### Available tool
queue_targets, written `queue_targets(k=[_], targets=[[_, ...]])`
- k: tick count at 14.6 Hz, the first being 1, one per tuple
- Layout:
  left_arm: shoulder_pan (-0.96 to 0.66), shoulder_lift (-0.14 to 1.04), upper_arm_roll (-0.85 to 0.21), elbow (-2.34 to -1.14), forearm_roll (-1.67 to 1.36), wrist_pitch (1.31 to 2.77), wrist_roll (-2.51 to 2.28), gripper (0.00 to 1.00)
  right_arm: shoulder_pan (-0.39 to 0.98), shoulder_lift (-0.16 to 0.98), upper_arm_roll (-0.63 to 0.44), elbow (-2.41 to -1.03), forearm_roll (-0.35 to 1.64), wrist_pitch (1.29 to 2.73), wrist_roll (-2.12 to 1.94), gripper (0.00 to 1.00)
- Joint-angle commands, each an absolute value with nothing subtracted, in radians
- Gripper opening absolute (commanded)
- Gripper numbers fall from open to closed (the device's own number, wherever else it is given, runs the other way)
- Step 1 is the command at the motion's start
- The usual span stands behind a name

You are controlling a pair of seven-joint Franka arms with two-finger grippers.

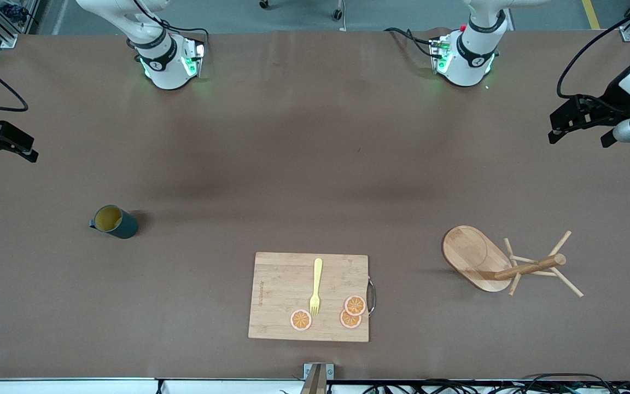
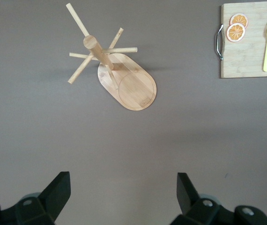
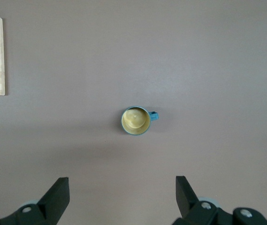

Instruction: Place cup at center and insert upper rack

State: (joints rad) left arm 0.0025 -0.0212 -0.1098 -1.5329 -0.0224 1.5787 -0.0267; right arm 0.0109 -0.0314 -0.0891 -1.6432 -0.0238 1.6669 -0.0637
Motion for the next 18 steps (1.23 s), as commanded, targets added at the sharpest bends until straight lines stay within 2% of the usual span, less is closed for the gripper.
queue_targets(k=[1,13,15,18], targets=[[0.009,-0.021,-0.117,-1.525,-0.015,1.58,-0.025,1.0,0.025,-0.048,-0.095,-1.661,-0.031,1.667,-0.055,1.0],[0.006,-0.021,-0.115,-1.523,-0.014,1.582,-0.026,1.0,0.014,-0.009,-0.098,-1.661,-0.029,1.582,-0.095,1.0],[0.008,-0.021,-0.115,-1.523,-0.015,1.582,-0.026,1.0,0.024,0.02,-0.098,-1.663,-0.029,1.546,-0.107,1.0],[0.006,-0.021,-0.115,-1.523,-0.015,1.582,-0.029,1.0,0.015,0.13,-0.098,-1.664,-0.028,1.597,-0.104,1.0]])
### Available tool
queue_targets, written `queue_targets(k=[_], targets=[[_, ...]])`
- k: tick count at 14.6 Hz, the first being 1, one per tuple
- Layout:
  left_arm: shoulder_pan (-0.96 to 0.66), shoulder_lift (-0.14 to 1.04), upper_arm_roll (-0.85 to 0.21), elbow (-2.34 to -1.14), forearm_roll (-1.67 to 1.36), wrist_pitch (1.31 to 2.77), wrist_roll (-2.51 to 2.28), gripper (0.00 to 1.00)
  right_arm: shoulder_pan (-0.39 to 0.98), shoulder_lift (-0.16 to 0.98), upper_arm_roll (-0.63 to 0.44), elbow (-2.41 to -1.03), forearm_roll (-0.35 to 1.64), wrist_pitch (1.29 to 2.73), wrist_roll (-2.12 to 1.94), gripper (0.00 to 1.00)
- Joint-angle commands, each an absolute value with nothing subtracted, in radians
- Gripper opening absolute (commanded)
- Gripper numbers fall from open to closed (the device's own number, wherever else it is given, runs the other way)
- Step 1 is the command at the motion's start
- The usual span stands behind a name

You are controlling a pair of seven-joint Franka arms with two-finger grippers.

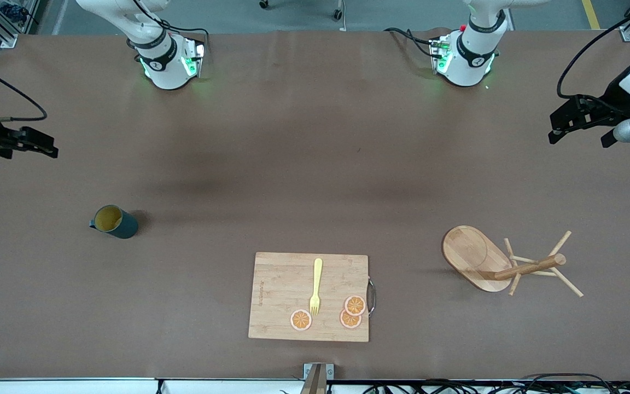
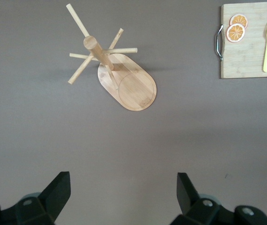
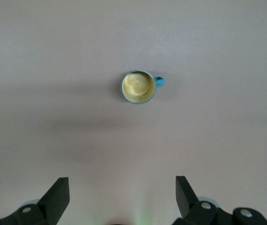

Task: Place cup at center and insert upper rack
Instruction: 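Reach the right gripper down to the teal mug and grasp its rim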

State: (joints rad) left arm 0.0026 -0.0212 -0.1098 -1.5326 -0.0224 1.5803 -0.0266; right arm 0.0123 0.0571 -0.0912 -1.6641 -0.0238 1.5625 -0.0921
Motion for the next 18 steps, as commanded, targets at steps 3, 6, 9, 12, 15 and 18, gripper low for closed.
queue_targets(k=[3,6,9,12,15,18], targets=[[0.006,-0.021,-0.115,-1.523,-0.015,1.582,-0.029,1.0,0.015,0.239,-0.098,-1.677,0.035,1.658,-0.103,1.0],[0.005,-0.021,-0.117,-1.523,-0.015,1.582,-0.031,1.0,0.014,0.352,-0.1,-1.68,0.038,1.744,-0.098,1.0],[0.005,-0.021,-0.117,-1.523,-0.014,1.583,-0.031,1.0,-0.008,0.428,-0.1,-1.692,0.04,1.792,-0.098,1.0],[0.005,-0.02,-0.117,-1.523,-0.014,1.583,-0.031,1.0,0.005,0.43,-0.1,-1.747,0.041,1.851,-0.098,1.0],[0.005,-0.02,-0.117,-1.523,-0.014,1.583,-0.031,1.0,0.008,0.436,-0.098,-1.834,0.072,1.963,-0.094,1.0],[0.005,-0.02,-0.117,-1.523,-0.014,1.583,-0.031,1.0,0.011,0.442,-0.098,-1.841,0.078,2.017,-0.077,1.0]])
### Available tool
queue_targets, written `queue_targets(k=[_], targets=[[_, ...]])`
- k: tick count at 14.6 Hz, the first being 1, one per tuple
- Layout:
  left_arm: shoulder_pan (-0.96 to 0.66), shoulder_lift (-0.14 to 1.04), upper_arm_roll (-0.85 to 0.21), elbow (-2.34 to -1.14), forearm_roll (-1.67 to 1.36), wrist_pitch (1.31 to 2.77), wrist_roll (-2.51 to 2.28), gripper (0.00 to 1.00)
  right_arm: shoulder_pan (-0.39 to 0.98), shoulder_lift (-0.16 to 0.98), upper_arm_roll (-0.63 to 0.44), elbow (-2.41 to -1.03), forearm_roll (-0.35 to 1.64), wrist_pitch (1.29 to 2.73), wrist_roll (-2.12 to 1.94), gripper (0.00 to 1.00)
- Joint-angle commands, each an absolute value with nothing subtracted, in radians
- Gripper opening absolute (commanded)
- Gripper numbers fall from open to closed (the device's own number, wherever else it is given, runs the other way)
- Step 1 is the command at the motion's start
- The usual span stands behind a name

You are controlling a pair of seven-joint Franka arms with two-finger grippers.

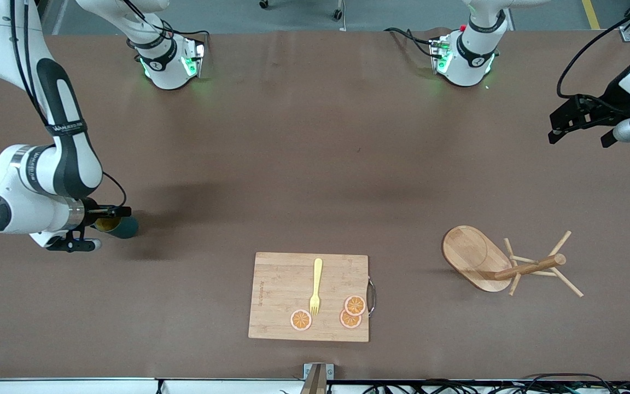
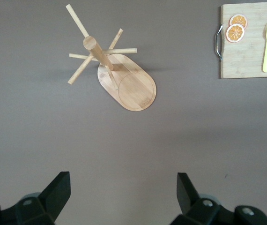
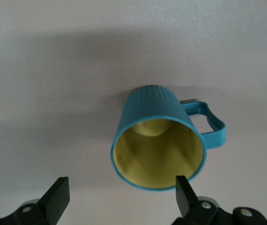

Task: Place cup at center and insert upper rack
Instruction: 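Reach the right gripper down to the teal mug and grasp its rim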

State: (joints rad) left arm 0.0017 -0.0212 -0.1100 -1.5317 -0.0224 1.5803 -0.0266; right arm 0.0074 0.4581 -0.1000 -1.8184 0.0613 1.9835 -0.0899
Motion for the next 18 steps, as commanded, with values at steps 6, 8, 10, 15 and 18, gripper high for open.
queue_targets(k=[6,8,10,15,18], targets=[[0.006,-0.02,-0.117,-1.523,-0.014,1.583,-0.031,1.0,0.034,0.492,-0.098,-1.853,0.078,2.094,-0.011,1.0],[0.005,-0.02,-0.117,-1.523,-0.014,1.583,-0.031,1.0,0.037,0.494,-0.1,-1.853,0.078,2.097,-0.011,0.93],[0.006,-0.02,-0.117,-1.523,-0.014,1.583,-0.031,1.0,0.034,0.497,-0.1,-1.853,0.078,2.094,-0.011,0.76],[0.006,-0.021,-0.117,-1.523,-0.014,1.583,-0.031,1.0,0.043,0.499,-0.1,-1.85,0.078,2.076,-0.008,0.16],[0.006,-0.02,-0.117,-1.523,-0.014,1.583,-0.032,1.0,0.046,0.499,-0.1,-1.847,0.077,2.074,-0.006,0.03]])
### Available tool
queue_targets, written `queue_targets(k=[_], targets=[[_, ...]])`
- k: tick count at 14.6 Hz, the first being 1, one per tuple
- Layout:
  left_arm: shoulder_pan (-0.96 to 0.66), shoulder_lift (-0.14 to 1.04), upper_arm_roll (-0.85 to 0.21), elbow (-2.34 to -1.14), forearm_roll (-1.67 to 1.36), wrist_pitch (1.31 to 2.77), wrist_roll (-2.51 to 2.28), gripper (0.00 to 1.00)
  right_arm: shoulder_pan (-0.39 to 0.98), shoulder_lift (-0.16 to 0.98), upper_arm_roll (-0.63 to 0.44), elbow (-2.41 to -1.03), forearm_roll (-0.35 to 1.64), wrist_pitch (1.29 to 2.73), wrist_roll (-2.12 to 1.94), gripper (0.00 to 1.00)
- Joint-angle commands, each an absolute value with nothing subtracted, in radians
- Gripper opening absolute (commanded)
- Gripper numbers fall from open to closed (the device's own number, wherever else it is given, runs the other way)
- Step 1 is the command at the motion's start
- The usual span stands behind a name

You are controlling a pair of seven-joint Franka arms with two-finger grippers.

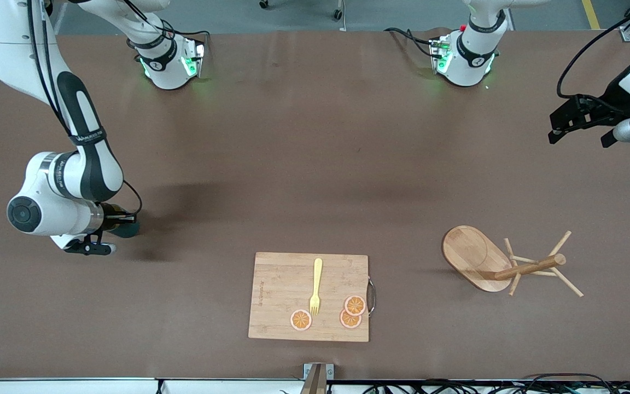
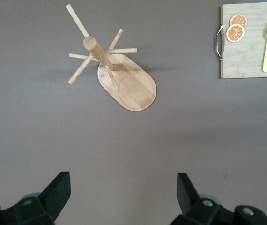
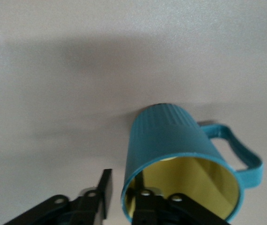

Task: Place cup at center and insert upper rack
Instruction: 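Reach the right gripper down to the teal mug and grasp its rim, then lift the teal mug with the right gripper and carry it toward table center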

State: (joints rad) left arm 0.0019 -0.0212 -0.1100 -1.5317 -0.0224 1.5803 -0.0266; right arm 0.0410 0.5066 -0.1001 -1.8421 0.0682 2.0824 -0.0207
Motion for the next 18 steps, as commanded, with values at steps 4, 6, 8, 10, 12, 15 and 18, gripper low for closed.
queue_targets(k=[4,6,8,10,12,15,18], targets=[[0.006,-0.02,-0.117,-1.523,-0.014,1.583,-0.032,1.0,0.075,0.502,-0.095,-1.842,0.069,2.071,-0.072,0.03],[0.006,-0.02,-0.117,-1.523,-0.014,1.583,-0.032,1.0,0.118,0.499,-0.097,-1.832,0.069,2.072,-0.066,0.03],[0.006,-0.021,-0.117,-1.523,-0.014,1.583,-0.035,1.0,0.168,0.499,-0.095,-1.793,0.078,2.071,-0.06,0.03],[0.005,-0.021,-0.117,-1.523,-0.014,1.583,-0.037,1.0,0.276,0.5,-0.094,-1.746,0.103,2.069,-0.001,0.02],[0.005,-0.021,-0.117,-1.523,-0.014,1.583,-0.037,1.0,0.378,0.502,-0.094,-1.721,0.109,2.071,0.151,0.02],[0.005,-0.018,-0.117,-1.523,-0.015,1.583,-0.038,1.0,0.553,0.538,-0.094,-1.675,0.129,2.075,0.291,0.01],[0.002,-0.018,-0.117,-1.517,-0.014,1.592,-0.037,1.0,0.71,0.626,-0.094,-1.513,0.127,2.018,0.471,0.0]])
